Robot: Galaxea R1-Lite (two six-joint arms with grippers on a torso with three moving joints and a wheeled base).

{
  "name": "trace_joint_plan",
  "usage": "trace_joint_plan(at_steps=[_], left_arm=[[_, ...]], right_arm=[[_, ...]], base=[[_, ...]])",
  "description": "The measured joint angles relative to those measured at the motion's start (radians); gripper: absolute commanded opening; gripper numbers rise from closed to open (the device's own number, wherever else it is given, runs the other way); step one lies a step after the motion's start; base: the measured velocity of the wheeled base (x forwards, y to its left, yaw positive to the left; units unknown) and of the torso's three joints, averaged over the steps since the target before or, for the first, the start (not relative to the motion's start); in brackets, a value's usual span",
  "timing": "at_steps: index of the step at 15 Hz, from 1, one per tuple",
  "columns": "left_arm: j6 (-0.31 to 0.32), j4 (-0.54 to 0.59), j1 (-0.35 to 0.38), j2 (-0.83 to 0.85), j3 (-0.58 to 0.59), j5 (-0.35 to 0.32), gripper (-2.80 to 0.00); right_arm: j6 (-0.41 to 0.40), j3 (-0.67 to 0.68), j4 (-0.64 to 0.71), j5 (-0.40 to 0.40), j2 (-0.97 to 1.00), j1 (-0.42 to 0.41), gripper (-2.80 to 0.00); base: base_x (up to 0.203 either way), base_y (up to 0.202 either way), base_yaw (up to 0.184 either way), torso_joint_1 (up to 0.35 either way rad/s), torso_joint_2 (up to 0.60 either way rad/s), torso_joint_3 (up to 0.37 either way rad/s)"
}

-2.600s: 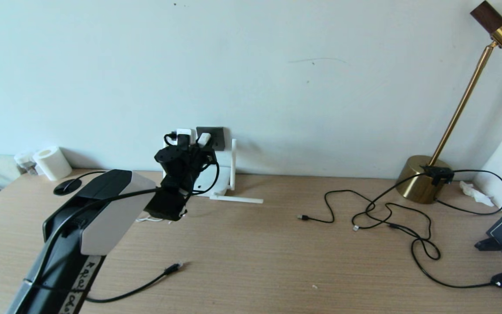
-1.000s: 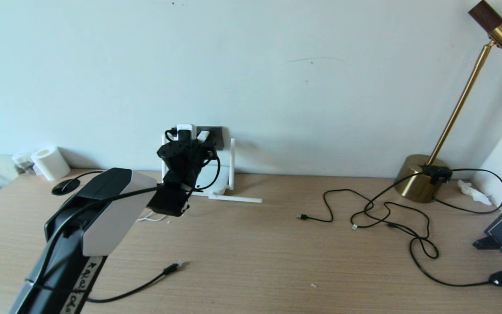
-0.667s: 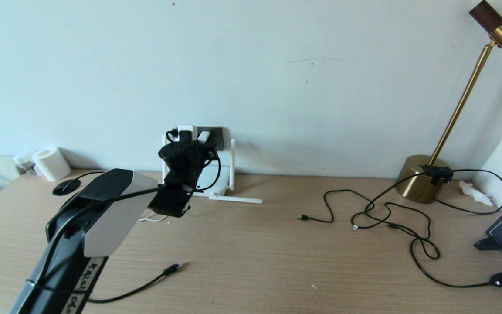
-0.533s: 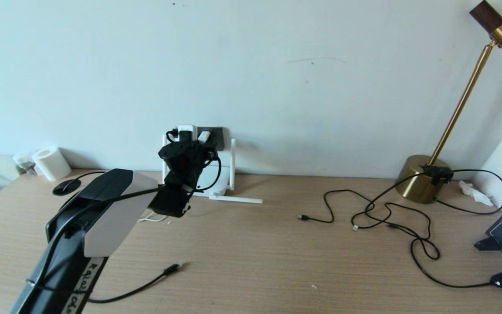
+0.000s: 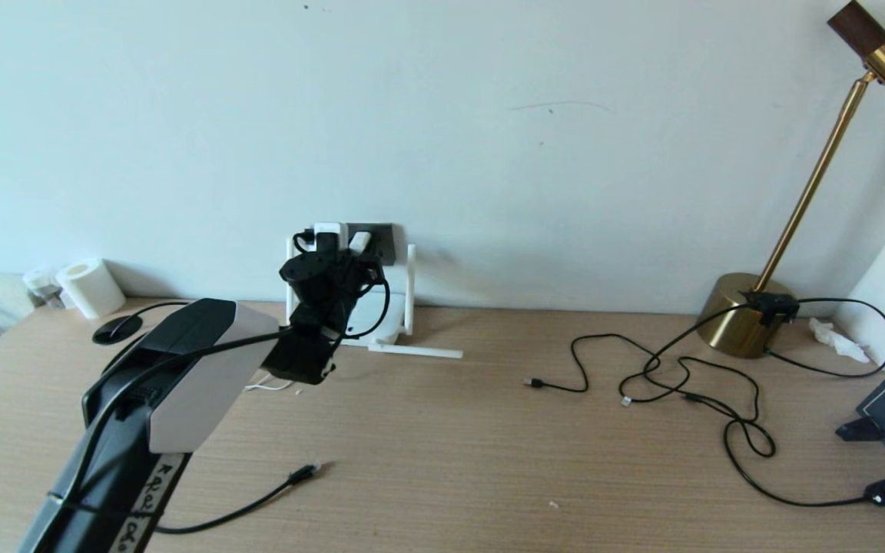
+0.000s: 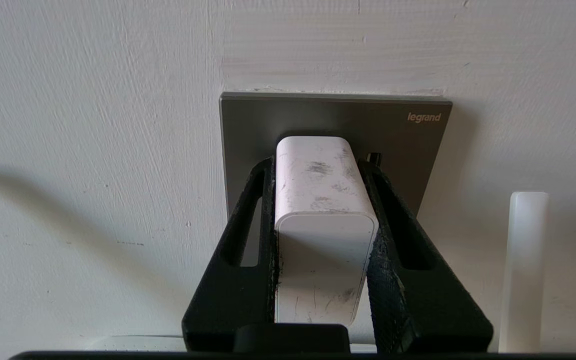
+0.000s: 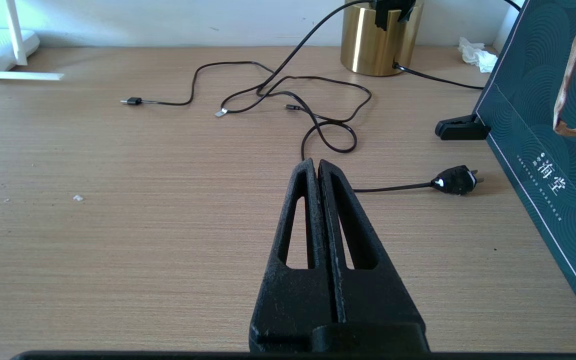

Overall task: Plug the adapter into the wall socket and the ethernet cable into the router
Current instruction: Plug plug into socket

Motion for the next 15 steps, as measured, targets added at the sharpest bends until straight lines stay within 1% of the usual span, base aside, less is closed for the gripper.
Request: trace_joint_plan(at_steps=[15], left_arm=[[0.000, 0.008, 0.001, 0.021, -0.018, -0.008, -2.80]], right_arm=[[0.000, 0.001, 0.000, 0.000, 0.000, 0.000, -2.80]], base=[[0.000, 0.000, 0.000, 0.000, 0.00, 0.000]])
